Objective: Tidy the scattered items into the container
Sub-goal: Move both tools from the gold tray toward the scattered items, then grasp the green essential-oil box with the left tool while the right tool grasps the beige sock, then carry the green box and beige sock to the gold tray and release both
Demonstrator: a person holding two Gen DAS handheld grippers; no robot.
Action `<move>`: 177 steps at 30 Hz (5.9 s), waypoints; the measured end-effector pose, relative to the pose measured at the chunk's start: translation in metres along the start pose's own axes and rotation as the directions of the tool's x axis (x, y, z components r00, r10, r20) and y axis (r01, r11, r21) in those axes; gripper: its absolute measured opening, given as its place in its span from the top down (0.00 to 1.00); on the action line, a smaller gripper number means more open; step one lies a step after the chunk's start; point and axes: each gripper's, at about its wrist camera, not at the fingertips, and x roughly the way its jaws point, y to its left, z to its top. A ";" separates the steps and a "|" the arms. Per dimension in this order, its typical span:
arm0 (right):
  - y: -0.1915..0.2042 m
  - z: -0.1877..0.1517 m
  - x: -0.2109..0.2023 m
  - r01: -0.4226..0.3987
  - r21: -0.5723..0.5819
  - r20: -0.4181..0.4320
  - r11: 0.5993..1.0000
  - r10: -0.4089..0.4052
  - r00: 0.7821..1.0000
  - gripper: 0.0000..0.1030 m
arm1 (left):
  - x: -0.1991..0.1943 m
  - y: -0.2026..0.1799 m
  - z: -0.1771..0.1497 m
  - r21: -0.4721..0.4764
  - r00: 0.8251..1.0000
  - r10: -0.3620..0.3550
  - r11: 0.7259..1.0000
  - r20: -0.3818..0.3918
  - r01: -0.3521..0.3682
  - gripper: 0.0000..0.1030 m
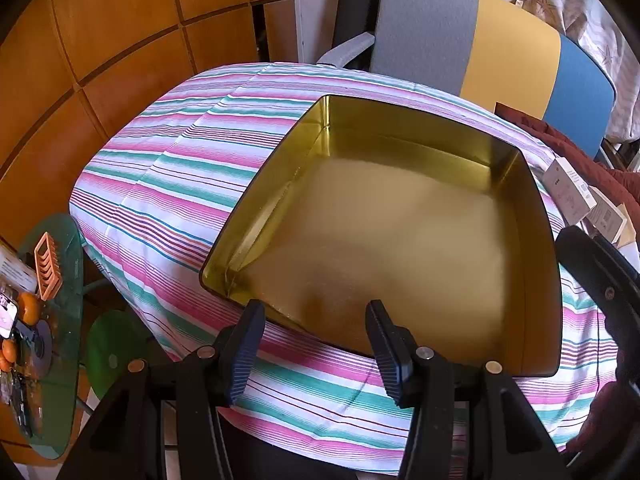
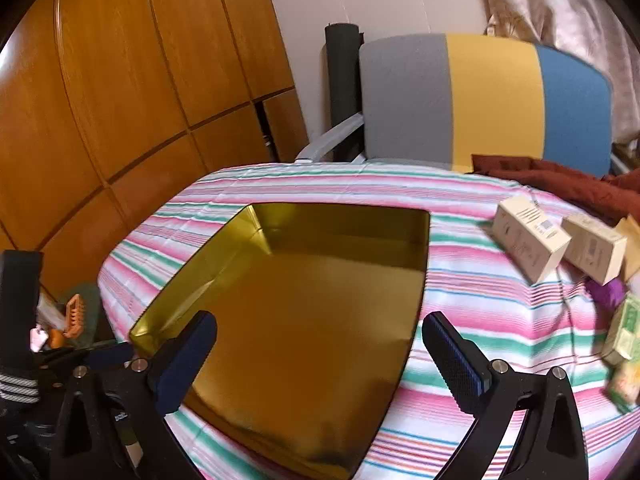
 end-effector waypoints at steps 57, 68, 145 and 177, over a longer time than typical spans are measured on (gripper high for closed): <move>-0.285 -0.045 -0.126 0.549 0.399 -0.216 0.734 -0.507 0.835 0.00 | -0.046 -0.166 -0.015 0.398 0.952 -0.307 0.872 -0.007 0.284 0.49; -0.354 -0.073 -0.118 0.508 0.554 -0.336 0.660 -0.381 0.861 0.27 | -0.041 -0.238 -0.024 0.478 0.875 -0.455 0.738 -0.168 0.476 0.49; -0.228 -0.022 -0.089 0.207 0.298 -0.041 0.932 -0.204 0.978 0.29 | -0.003 -0.205 0.045 0.234 0.652 -0.735 0.611 -0.184 0.756 0.70; -0.035 0.072 0.143 -0.025 0.133 -0.342 0.991 0.069 0.937 0.25 | 0.137 -0.014 0.154 -0.055 0.893 -0.434 0.901 -0.119 0.431 0.67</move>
